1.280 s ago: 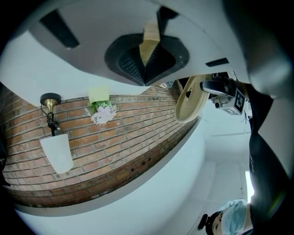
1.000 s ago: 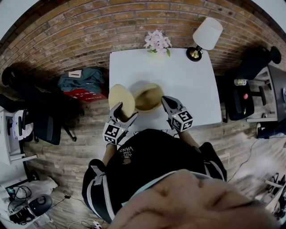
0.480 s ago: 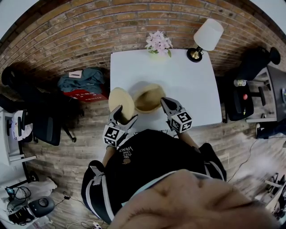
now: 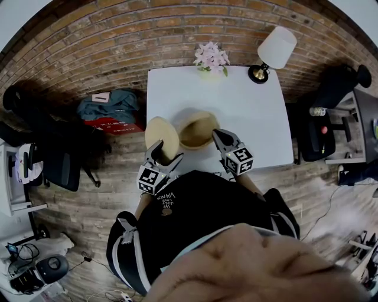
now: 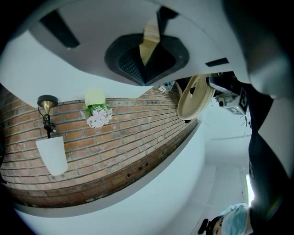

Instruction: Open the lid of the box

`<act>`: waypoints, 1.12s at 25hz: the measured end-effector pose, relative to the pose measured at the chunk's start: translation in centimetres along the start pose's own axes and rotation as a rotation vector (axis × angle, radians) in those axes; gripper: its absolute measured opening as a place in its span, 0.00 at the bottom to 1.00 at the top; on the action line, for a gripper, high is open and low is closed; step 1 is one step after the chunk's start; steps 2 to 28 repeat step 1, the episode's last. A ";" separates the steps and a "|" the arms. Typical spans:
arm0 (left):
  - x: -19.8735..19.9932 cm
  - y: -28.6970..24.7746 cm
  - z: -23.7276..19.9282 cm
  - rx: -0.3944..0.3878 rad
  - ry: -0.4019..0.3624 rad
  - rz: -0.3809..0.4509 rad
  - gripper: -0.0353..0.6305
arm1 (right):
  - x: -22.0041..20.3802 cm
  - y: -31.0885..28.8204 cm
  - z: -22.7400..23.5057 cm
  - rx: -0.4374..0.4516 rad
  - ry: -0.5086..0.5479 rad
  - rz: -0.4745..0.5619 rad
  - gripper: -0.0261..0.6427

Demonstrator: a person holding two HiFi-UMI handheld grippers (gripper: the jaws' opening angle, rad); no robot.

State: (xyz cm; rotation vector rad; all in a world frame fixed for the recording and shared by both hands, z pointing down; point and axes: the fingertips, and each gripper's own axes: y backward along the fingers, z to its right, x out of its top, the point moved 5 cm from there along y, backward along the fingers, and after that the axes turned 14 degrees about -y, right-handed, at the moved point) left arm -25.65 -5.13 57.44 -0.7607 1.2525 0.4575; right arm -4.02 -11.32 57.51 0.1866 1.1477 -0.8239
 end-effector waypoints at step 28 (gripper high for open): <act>-0.1 0.0 0.0 -0.002 -0.001 -0.004 0.61 | 0.0 -0.1 0.0 0.001 0.001 -0.001 0.04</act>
